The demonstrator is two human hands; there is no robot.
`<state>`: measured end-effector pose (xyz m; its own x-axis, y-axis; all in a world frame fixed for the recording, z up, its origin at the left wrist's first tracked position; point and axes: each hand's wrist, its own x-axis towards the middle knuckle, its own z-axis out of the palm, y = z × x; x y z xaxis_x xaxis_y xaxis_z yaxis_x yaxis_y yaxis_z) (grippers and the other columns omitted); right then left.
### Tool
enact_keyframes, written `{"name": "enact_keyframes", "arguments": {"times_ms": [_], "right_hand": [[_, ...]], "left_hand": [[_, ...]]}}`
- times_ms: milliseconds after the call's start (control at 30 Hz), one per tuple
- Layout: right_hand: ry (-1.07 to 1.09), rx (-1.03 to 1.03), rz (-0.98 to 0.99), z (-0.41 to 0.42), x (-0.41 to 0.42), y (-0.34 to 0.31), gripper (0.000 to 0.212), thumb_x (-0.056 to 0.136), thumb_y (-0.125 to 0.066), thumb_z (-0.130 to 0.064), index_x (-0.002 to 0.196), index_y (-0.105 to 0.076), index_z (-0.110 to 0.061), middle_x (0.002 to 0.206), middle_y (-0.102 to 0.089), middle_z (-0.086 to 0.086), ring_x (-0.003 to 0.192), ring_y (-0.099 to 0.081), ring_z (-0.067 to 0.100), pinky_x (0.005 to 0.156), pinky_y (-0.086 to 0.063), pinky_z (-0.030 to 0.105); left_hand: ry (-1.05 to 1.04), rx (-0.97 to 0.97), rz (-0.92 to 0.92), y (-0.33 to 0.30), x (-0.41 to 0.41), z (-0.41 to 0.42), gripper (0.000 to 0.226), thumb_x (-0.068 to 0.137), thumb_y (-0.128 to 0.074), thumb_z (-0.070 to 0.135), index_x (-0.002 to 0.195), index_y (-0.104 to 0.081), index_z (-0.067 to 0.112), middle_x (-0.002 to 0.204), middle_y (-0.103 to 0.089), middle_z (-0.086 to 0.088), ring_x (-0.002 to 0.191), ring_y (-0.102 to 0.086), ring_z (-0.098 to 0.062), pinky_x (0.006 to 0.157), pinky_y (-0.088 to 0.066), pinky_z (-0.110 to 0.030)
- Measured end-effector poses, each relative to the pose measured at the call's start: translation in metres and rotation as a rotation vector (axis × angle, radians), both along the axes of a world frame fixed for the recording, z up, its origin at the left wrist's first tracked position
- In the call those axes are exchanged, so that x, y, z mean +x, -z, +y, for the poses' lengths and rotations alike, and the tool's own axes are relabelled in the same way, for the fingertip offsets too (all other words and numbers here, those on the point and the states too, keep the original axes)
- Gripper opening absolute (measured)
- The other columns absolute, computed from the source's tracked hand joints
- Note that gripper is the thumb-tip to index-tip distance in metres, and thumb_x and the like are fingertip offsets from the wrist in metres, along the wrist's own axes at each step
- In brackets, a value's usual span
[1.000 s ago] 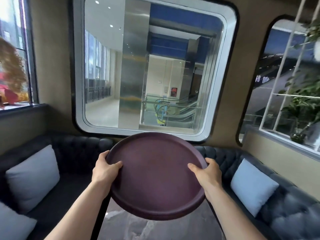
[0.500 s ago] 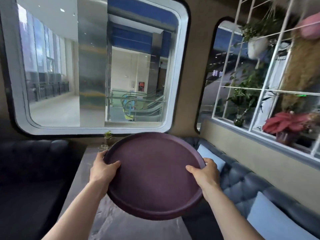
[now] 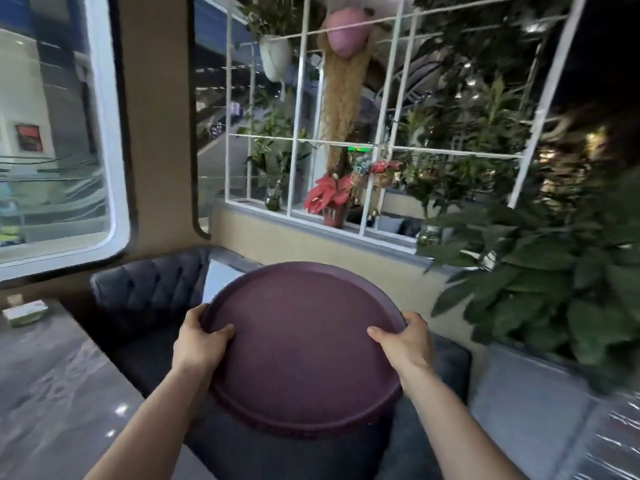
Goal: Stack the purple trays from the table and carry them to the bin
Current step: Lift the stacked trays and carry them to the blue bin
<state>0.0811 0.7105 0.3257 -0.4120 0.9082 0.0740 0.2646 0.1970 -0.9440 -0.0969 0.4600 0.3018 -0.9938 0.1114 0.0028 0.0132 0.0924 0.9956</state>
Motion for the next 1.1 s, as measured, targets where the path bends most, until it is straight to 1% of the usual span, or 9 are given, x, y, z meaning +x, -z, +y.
{"name": "enact_keyframes", "arguments": {"times_ms": [133,300,367,467,533,667,833,967,1100], "right_hand": [[0.224,-0.006,-0.013,0.045,0.083,0.006,0.062,0.057,-0.084,-0.037,0.112,-0.061,-0.023,0.101,-0.073,-0.001,0.091,-0.070,0.026,0.085,-0.058,0.044],[0.604,0.044,-0.049,0.045,0.203,0.004,0.049,0.053,-0.082,-0.038,0.097,-0.066,-0.022,0.084,-0.074,-0.003,0.085,-0.070,0.026,0.083,-0.057,0.042],[0.720,0.031,-0.077,0.029,0.250,0.004,0.050,0.053,-0.080,-0.041,0.097,-0.068,-0.021,0.088,-0.075,0.001,0.090,-0.070,0.027,0.085,-0.057,0.042],[0.941,0.022,-0.094,-0.011,0.322,0.006,0.061,0.055,-0.083,-0.041,0.110,-0.068,-0.018,0.103,-0.073,0.008,0.102,-0.067,0.030,0.093,-0.054,0.043],[1.064,0.008,-0.097,-0.040,0.365,0.008,0.066,0.060,-0.086,-0.038,0.119,-0.063,-0.018,0.112,-0.070,0.010,0.108,-0.064,0.031,0.096,-0.051,0.042],[1.279,-0.018,-0.116,-0.107,0.447,0.013,0.071,0.065,-0.085,-0.037,0.127,-0.058,-0.016,0.118,-0.068,0.008,0.109,-0.063,0.031,0.096,-0.051,0.041],[1.538,-0.037,-0.108,-0.199,0.539,0.022,0.072,0.066,-0.084,-0.037,0.129,-0.056,-0.015,0.121,-0.066,0.008,0.112,-0.062,0.030,0.097,-0.049,0.041],[1.689,-0.056,-0.070,-0.264,0.603,0.029,0.069,0.070,-0.082,-0.033,0.130,-0.054,-0.015,0.121,-0.066,0.007,0.112,-0.062,0.029,0.096,-0.049,0.039],[1.834,-0.067,-0.073,-0.322,0.666,0.035,0.063,0.070,-0.082,-0.033,0.124,-0.057,-0.015,0.116,-0.068,0.008,0.108,-0.063,0.030,0.093,-0.049,0.038]], "left_hand": [[0.257,-0.015,0.001,0.001,0.035,0.089,0.065,0.080,-0.075,0.019,0.139,-0.048,0.022,0.126,-0.061,-0.001,0.113,-0.060,-0.028,0.101,-0.048,-0.045],[0.566,-0.009,0.013,0.002,0.103,0.174,0.054,0.082,-0.073,0.010,0.133,-0.053,0.013,0.115,-0.062,-0.003,0.103,-0.060,-0.028,0.098,-0.047,-0.041],[0.705,0.008,-0.009,0.005,0.133,0.198,0.054,0.082,-0.073,0.009,0.133,-0.053,0.014,0.124,-0.065,-0.009,0.109,-0.062,-0.031,0.101,-0.048,-0.047],[0.926,0.024,-0.028,0.013,0.194,0.224,0.055,0.081,-0.074,0.010,0.132,-0.055,0.018,0.123,-0.065,-0.006,0.112,-0.062,-0.029,0.102,-0.047,-0.048],[1.025,0.010,-0.033,0.018,0.237,0.231,0.056,0.078,-0.077,0.016,0.129,-0.057,0.024,0.119,-0.068,-0.005,0.111,-0.063,-0.031,0.101,-0.049,-0.049],[1.276,-0.026,-0.038,0.039,0.331,0.239,0.046,0.069,-0.076,0.025,0.113,-0.062,0.027,0.100,-0.073,0.002,0.093,-0.069,-0.024,0.090,-0.055,-0.042],[1.518,-0.021,-0.018,0.045,0.462,0.220,0.045,0.075,-0.076,0.012,0.116,-0.063,0.025,0.100,-0.073,-0.002,0.089,-0.068,-0.026,0.085,-0.054,-0.042],[1.673,-0.002,0.024,0.044,0.561,0.196,0.048,0.071,-0.079,0.011,0.115,-0.062,0.021,0.103,-0.072,-0.004,0.094,-0.068,-0.029,0.088,-0.053,-0.043],[1.789,-0.014,0.043,0.046,0.655,0.165,0.058,0.075,-0.079,0.012,0.127,-0.057,0.024,0.112,-0.070,-0.003,0.100,-0.066,-0.029,0.094,-0.051,-0.043]]}}
